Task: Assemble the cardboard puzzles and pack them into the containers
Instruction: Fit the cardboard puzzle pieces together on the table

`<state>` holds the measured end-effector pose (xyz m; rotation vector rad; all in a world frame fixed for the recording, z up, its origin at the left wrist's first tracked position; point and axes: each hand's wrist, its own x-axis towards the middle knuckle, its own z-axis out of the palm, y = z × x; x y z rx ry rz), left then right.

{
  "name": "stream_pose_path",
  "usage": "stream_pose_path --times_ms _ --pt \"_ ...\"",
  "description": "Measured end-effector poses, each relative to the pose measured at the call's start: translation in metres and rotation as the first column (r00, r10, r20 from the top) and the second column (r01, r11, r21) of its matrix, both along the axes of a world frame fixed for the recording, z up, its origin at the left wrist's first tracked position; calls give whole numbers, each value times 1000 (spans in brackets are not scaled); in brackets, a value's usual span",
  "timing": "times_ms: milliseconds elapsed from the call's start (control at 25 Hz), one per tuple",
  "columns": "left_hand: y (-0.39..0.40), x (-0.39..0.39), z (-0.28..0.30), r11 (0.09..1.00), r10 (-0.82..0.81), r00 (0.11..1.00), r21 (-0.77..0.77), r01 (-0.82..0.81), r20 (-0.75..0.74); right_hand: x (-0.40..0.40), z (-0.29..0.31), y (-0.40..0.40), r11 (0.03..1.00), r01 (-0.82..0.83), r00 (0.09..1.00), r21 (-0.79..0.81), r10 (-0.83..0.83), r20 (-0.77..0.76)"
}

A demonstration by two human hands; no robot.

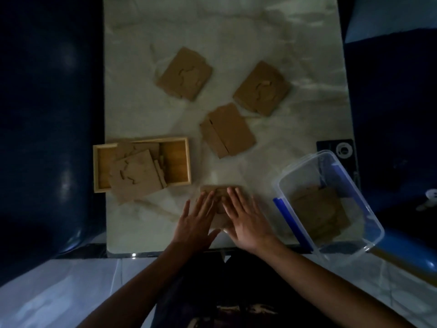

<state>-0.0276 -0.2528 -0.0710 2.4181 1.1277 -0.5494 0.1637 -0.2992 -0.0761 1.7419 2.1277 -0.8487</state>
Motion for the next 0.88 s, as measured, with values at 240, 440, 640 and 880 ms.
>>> stream_pose_path --times_ms 240,440,640,880 --pt "17 -11 -8 999 -8 994 35 5 112 -1 -7 -7 998 30 1000 63 -31 3" --pt "13 -11 -32 999 -27 989 45 20 147 -19 -18 -7 970 182 983 161 -179 -36" --pt "8 -16 -53 996 -6 978 85 -12 209 -23 -41 -6 931 258 964 260 -267 2" --pt "6 -17 -64 989 -33 973 150 -1 226 -24 -54 -9 912 255 962 320 -273 13"
